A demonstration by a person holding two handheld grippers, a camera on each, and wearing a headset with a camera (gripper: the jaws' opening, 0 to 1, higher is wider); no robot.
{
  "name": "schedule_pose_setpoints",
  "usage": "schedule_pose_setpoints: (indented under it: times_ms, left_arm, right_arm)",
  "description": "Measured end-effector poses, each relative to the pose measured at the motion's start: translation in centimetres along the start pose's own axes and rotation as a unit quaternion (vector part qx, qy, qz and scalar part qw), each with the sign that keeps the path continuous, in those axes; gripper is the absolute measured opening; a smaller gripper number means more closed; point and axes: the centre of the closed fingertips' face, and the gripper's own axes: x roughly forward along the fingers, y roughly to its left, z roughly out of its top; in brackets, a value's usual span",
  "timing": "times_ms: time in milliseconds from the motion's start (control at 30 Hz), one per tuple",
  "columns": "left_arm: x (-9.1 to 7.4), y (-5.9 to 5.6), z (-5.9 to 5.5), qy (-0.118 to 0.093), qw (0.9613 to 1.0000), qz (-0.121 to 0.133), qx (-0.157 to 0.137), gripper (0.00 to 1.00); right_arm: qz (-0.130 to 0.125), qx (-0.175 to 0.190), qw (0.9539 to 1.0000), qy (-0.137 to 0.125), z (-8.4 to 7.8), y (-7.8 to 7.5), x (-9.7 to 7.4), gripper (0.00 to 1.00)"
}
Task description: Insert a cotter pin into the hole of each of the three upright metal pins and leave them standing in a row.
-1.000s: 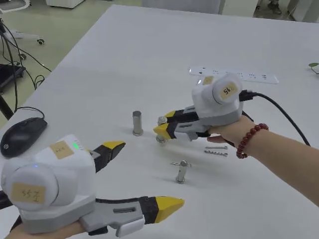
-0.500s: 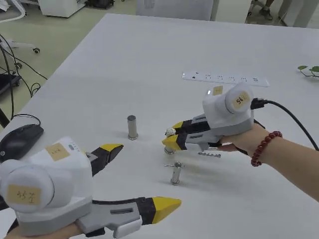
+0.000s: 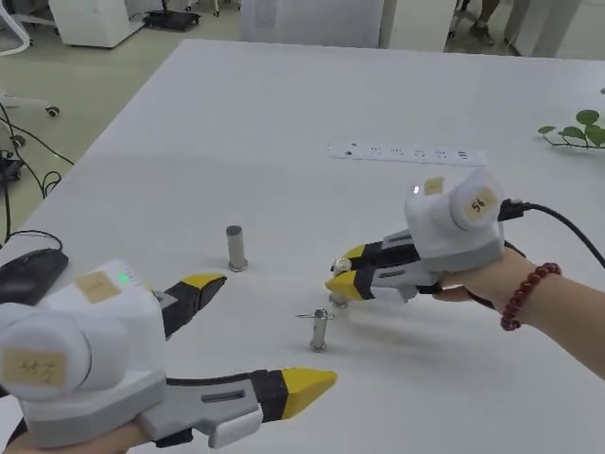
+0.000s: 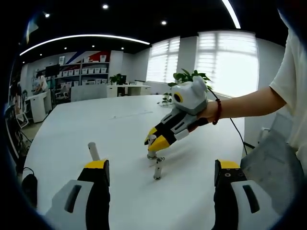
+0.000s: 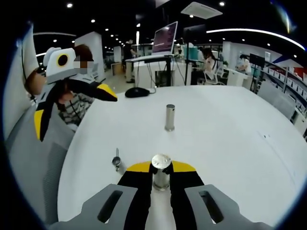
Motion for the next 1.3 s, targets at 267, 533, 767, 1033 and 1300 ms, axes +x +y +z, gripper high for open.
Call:
schedule_pose_setpoints:
  times_ms: [267,533,767,1033,1300]
  left_arm:
    - [0.0,-0.4,-0.2,0.001,1.0,-0.001,0.0,0.9]
    - [-0.4,-0.7,-0.4,0.002,1.0,0.0,-0.001,0.9]
    - [-0.6,-1.1,-0.3,0.001,1.0,0.0,-0.005,0.89]
    - [-0.8,-1.4,0.0,-0.001,1.0,0.0,-0.003,0.89]
    - [-1.1,-1.5,-0.3,0.003,1.0,0.002,-0.003,0.89]
  right_arm:
    - [-0.008,0.01,0.9999,-0.001,-1.1,0.3,-1.3,0.14]
    - [-0.012,0.013,0.9998,0.003,-2.3,0.7,-2.3,0.14]
    - [-0.012,0.012,0.9999,0.001,-2.8,1.3,-3.0,0.14]
    - [-0.014,0.013,0.9998,0.002,-3.5,2.0,-3.3,0.14]
    - [-0.018,0.017,0.9997,0.002,-4.1,2.5,-3.2,0.14]
